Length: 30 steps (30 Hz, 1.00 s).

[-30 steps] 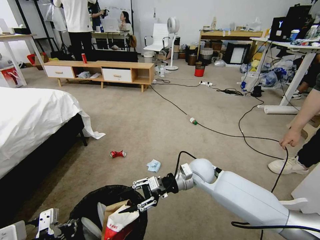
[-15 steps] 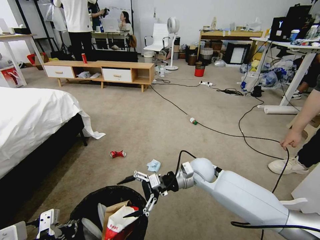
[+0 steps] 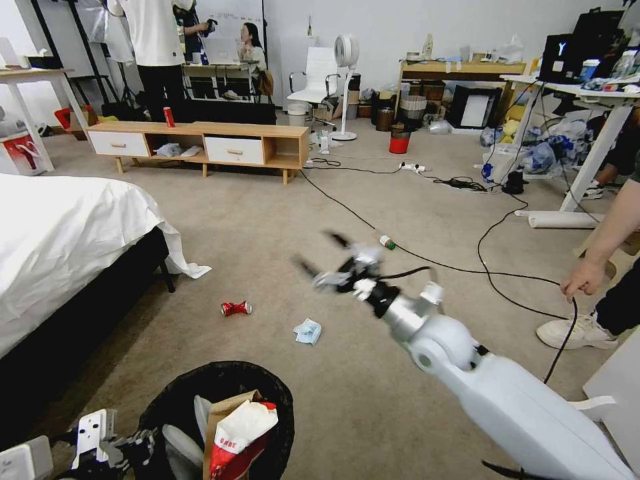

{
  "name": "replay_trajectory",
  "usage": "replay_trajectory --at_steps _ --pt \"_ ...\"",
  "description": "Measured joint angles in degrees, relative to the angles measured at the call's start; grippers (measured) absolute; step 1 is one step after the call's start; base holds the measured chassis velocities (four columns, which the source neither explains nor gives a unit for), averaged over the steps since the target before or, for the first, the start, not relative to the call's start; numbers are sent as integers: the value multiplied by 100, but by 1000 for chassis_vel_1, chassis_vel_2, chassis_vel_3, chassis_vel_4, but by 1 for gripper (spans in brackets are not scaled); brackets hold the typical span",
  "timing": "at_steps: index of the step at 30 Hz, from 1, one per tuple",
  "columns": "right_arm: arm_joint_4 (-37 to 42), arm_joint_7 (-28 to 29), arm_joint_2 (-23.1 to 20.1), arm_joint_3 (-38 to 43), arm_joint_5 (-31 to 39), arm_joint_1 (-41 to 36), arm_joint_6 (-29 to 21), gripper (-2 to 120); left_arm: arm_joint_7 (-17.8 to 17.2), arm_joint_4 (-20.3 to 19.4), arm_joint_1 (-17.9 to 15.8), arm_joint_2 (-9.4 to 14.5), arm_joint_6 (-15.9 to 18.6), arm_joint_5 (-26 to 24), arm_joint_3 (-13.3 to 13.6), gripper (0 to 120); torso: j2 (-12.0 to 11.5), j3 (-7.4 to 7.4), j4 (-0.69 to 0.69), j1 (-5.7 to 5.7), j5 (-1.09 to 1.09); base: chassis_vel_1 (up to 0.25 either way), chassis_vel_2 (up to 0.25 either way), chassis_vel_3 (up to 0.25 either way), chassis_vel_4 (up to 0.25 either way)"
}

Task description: Pick up the trash bin and place the garbage on the floor into it.

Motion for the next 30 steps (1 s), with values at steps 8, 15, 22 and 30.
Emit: replay_trajectory --at_steps 8,15,22,30 --pt "1168 2336 57 1793 -757 -2562 -2149 100 209 0 -151 -17 0 375 132 4 0 -1 0 0 2 0 0 0 0" --pt "1494 1595 615 3621 -1345 -4295 -2110 100 423 -1 -220 -158 0 942 406 4 0 -1 -1 0 1 0 0 0 0" --pt "1336 207 1488 4526 -2157 -5018 -1199 100 512 0 -297 -222 0 1199 436 4 0 -1 -3 0 -1 0 0 0 0" --pt "1427 288 2345 4680 -3528 -5407 -1229 100 584 40 -361 -376 0 1418 549 4 -1 -1 -1 0 0 0 0 0 0"
